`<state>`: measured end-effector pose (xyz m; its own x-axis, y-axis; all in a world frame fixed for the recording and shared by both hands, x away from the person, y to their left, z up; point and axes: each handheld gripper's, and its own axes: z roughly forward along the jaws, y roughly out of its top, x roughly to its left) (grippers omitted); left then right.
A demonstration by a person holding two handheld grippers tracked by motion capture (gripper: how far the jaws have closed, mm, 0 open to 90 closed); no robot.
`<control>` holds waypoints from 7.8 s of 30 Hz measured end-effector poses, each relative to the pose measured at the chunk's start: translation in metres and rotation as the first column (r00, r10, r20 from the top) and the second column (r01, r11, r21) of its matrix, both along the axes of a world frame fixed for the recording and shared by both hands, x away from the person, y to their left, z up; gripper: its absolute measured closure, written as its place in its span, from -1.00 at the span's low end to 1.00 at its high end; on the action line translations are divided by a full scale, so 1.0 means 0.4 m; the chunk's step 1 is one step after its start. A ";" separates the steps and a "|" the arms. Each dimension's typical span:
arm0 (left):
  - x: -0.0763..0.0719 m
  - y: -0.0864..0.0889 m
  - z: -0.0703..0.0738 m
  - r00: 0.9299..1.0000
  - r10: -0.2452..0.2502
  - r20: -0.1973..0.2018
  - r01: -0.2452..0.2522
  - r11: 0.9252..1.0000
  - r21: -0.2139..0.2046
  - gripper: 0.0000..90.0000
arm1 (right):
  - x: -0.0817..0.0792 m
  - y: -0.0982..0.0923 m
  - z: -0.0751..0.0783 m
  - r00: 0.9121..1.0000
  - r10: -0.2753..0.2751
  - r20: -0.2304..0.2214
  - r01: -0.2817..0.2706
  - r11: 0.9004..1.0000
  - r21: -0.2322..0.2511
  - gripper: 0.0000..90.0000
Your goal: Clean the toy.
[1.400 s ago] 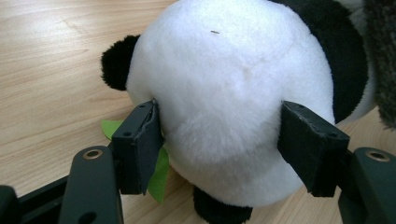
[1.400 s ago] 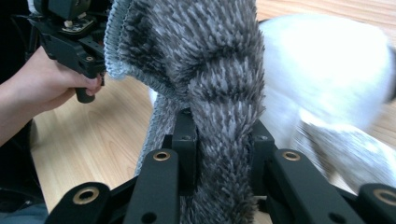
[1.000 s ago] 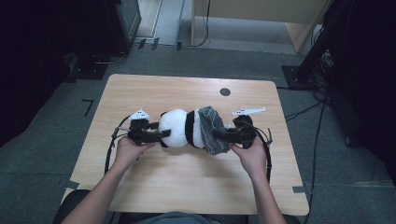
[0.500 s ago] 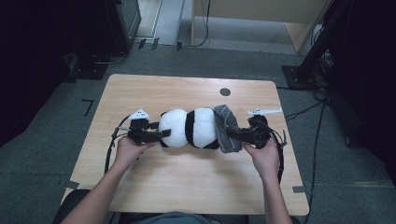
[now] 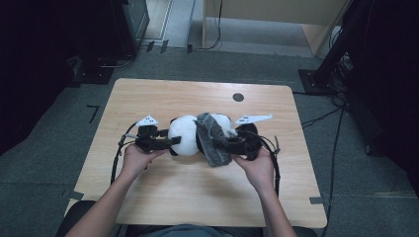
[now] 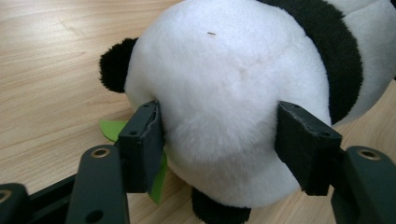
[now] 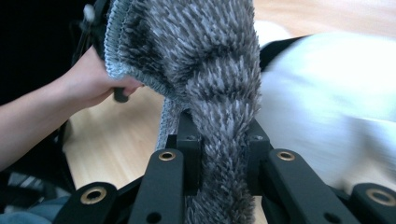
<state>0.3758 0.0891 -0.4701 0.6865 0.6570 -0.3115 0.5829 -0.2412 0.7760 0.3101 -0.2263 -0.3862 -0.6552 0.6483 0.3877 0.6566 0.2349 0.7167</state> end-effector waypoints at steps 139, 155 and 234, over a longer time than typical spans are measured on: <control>-0.003 -0.019 0.007 1.000 0.022 0.014 -0.023 0.998 0.059 0.16 | 0.030 0.078 -0.091 0.990 0.030 0.137 -0.007 0.986 -0.166 0.68; -0.003 -0.021 0.006 1.000 0.023 0.012 -0.024 0.998 0.052 0.16 | 0.001 -0.089 -0.097 0.992 -0.084 0.095 0.097 0.985 -0.146 0.68; 0.001 -0.027 0.005 1.000 0.031 0.004 -0.031 0.998 0.046 0.22 | 0.029 -0.244 -0.177 0.980 -0.196 -0.046 0.172 0.934 -0.313 0.69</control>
